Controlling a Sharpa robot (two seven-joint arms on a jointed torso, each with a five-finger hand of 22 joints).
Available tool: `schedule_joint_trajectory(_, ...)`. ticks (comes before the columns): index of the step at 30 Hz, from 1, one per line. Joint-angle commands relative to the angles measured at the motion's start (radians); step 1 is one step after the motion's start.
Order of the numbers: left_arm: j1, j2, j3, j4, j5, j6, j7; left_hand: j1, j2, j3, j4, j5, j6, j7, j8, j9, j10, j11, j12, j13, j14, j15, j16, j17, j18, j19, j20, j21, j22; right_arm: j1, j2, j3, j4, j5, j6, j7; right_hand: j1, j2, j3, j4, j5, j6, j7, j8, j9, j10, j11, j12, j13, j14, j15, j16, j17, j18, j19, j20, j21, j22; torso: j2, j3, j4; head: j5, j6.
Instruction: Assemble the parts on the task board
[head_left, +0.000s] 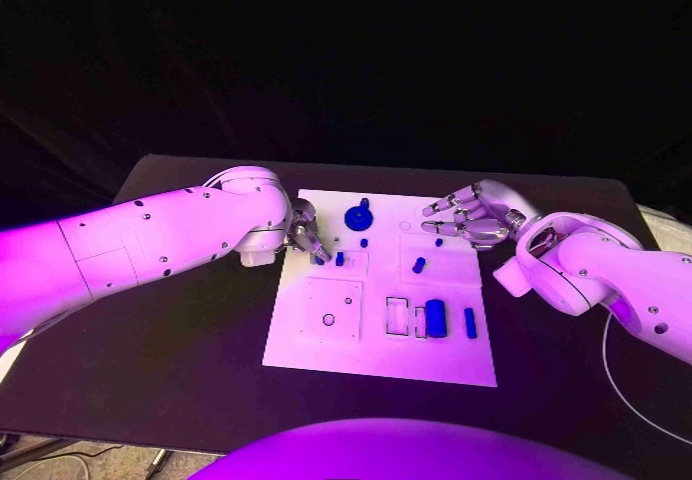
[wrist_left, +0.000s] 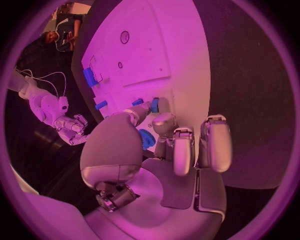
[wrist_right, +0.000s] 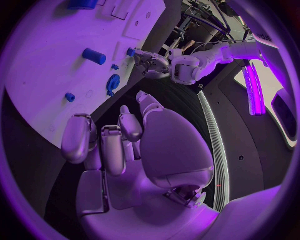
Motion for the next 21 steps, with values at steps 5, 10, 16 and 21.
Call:
schedule_joint_trajectory(5,-0.007,0.008,-0.004,0.002,0.001,0.028,0.002,-0.021,0.004,-0.022,0.007,0.002,0.008,0.002,-0.005,-0.006,0.008,0.003,0.006,0.004,0.105,-0.008,0.003,0.263,-0.011,0.052,-0.009,0.008,0.148,-0.001,0.001,0.0,0.0,-0.003,0.013,0.008,-0.008,0.005,-0.001,0.006,0.005,0.007,0.001,0.003,0.002,-0.002,-0.005,-0.001,0.001,0.065,-0.002,-0.005,0.082,0.009,-0.004,-0.002,-0.005,-0.001,0.0,-0.0006,0.0001,0.0,-0.001)
schedule_joint_trajectory(10,-0.007,0.009,-0.004,0.0,0.0,0.022,0.002,-0.029,0.006,-0.033,0.013,0.003,0.012,0.001,-0.006,-0.01,0.009,0.003,0.007,0.006,0.105,-0.008,0.003,0.263,-0.011,0.053,-0.01,0.01,0.149,-0.001,0.001,0.0,0.0,-0.002,0.013,0.008,-0.008,0.005,-0.001,0.006,0.005,0.007,0.001,0.003,0.002,-0.002,-0.005,-0.001,0.001,0.065,-0.002,-0.005,0.082,0.009,-0.004,-0.002,-0.005,-0.001,0.0,-0.0009,0.0005,-0.002,-0.001)
schedule_joint_trajectory(16,-0.007,0.01,-0.004,-0.006,-0.002,0.019,0.001,-0.051,0.003,-0.066,0.031,0.001,0.019,0.002,-0.009,-0.017,0.011,0.003,0.007,0.008,0.105,-0.007,0.003,0.263,-0.011,0.053,-0.009,0.009,0.15,-0.001,0.0,0.0,0.0,-0.002,0.012,0.008,-0.009,0.005,-0.002,0.007,0.008,0.007,0.001,0.003,0.001,-0.002,-0.005,-0.002,0.0,0.065,-0.002,-0.005,0.082,0.009,-0.004,-0.002,-0.006,-0.002,0.0,-0.0007,0.0002,-0.002,-0.001)
schedule_joint_trajectory(21,-0.007,0.008,-0.003,-0.008,0.0,0.015,0.002,-0.09,-0.012,-0.13,0.062,-0.002,0.024,0.005,-0.013,-0.025,0.005,0.006,-0.007,-0.007,0.105,-0.005,0.003,0.263,-0.009,0.05,-0.008,0.001,0.146,-0.001,0.0,0.0,0.0,0.0,0.011,0.01,-0.01,0.005,-0.002,0.007,0.009,0.007,0.002,0.003,0.001,-0.004,-0.005,-0.005,-0.002,0.065,-0.002,-0.007,0.08,0.01,-0.006,-0.002,-0.009,-0.007,0.0,-0.0007,0.0004,-0.002,0.0)
